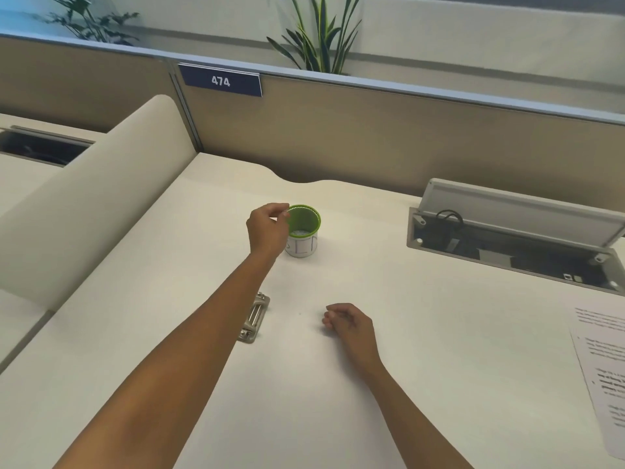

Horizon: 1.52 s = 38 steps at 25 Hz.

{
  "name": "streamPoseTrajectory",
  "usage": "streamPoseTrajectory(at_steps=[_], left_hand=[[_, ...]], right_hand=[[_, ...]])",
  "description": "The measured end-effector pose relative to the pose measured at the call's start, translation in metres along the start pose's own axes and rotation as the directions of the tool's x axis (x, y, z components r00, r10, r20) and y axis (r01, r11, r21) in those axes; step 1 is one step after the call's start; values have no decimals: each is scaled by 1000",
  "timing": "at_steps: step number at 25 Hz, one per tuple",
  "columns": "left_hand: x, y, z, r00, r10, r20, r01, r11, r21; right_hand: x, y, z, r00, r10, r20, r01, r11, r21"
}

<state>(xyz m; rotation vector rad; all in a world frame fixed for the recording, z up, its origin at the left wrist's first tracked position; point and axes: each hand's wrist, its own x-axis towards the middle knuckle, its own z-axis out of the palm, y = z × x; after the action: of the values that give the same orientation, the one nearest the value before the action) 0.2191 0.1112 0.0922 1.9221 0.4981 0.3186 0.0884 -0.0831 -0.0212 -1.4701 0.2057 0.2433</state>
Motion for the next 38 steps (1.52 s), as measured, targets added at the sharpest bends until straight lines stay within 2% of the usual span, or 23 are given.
streamPoseTrajectory(at_steps=[3,5,9,12,15,16,20,24,26,28,31,34,36,38], left_hand=[[-29,-17,6,986,155,59,-159,984,79],[-54,-34,12,973,177,151,-193,976,104],[-91,-81,10,924,112,367,-225,933,281],[-86,-96,-5,905,7,426,-209,879,429],[-65,-91,-15,836,-96,541,-348,669,657],[-59,-87,-16,825,-130,551,-358,634,686],[-46,-81,-18,830,-195,523,-281,664,693],[-44,-79,-19,816,-190,546,-327,628,706],[-44,-78,-20,809,-184,558,-355,604,714],[-47,-77,-20,799,-191,570,-380,573,726],[-48,-77,-21,778,-207,593,-423,526,738],[-46,-76,-21,772,-219,597,-420,529,737],[-44,-75,-21,770,-223,598,-422,526,738],[-43,-75,-21,769,-229,597,-424,515,745]], right_hand=[[0,0,0,1000,-15,-10,15,1000,2],[0,-1,0,999,-27,-19,27,1000,-8],[-3,0,1,999,-23,-38,21,998,-52],[-2,0,10,998,-39,41,48,971,-236],[7,-11,21,994,-92,61,108,924,-367],[12,-20,25,991,-131,33,133,909,-395],[52,-76,38,936,-342,-85,282,870,-405],[94,-126,57,880,-475,10,416,759,-501],[107,-135,66,881,-468,75,416,687,-596],[115,-137,68,887,-453,84,392,647,-653],[116,-136,66,891,-451,41,386,708,-591],[97,-115,58,879,-476,-38,397,773,-496],[79,-87,50,927,-375,-5,322,804,-499],[61,-57,41,977,-182,113,213,778,-591]])
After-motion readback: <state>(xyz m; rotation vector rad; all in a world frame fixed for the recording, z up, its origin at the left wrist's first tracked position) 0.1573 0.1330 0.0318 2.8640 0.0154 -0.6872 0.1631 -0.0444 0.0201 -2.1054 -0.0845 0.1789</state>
